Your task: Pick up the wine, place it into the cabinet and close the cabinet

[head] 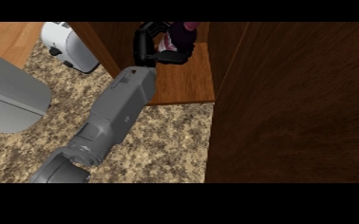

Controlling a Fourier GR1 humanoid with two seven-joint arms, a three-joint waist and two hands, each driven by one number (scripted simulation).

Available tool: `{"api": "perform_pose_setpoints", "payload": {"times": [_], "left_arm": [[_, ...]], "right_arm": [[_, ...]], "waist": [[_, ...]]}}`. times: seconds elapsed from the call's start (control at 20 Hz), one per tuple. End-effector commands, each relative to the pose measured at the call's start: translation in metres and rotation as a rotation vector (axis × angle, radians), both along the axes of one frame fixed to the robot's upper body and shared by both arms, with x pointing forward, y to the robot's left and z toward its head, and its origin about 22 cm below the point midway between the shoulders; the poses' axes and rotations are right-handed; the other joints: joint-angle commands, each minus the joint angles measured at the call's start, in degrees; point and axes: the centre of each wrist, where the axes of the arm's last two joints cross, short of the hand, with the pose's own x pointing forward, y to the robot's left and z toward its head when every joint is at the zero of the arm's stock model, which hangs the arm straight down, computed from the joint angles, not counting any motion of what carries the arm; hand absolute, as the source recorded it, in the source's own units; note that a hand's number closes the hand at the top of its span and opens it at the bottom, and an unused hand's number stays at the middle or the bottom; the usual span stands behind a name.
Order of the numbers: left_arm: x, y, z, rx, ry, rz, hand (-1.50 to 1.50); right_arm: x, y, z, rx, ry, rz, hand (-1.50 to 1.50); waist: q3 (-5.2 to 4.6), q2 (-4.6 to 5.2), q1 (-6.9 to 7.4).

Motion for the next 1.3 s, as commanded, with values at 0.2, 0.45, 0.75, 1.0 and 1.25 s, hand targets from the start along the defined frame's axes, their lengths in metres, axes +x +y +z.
{"api": "perform_pose_setpoints", "payload": {"times": [0.2,0.45,0.75,1.0,1.25], "left_arm": [[0.003,0.002,0.0,-0.091,0.043,0.036,1.5],[0.006,0.029,-0.005,-0.067,0.045,0.05,1.5],[0.002,0.027,-0.013,0.0,0.068,0.07,-1.5],[-0.002,0.033,-0.024,0.058,0.082,0.094,-1.5],[-0.006,0.024,-0.029,0.093,0.103,0.119,-1.5]], "right_arm": [[-0.015,-0.008,0.015,0.021,-0.038,0.029,-1.5],[-0.01,0.0,0.008,0.04,-0.028,0.046,-1.5],[-0.009,-0.004,0.005,0.025,-0.027,0.041,-1.5],[-0.004,-0.001,-0.002,0.007,-0.028,0.045,-1.5],[-0.007,-0.005,0.005,0.031,-0.043,0.028,-1.5]], "waist": [[-0.04,0.17,-0.43],[-0.04,0.51,-0.53],[-0.04,0.55,-0.62],[-0.02,0.76,-0.81],[-0.05,0.79,-1.01]]}}
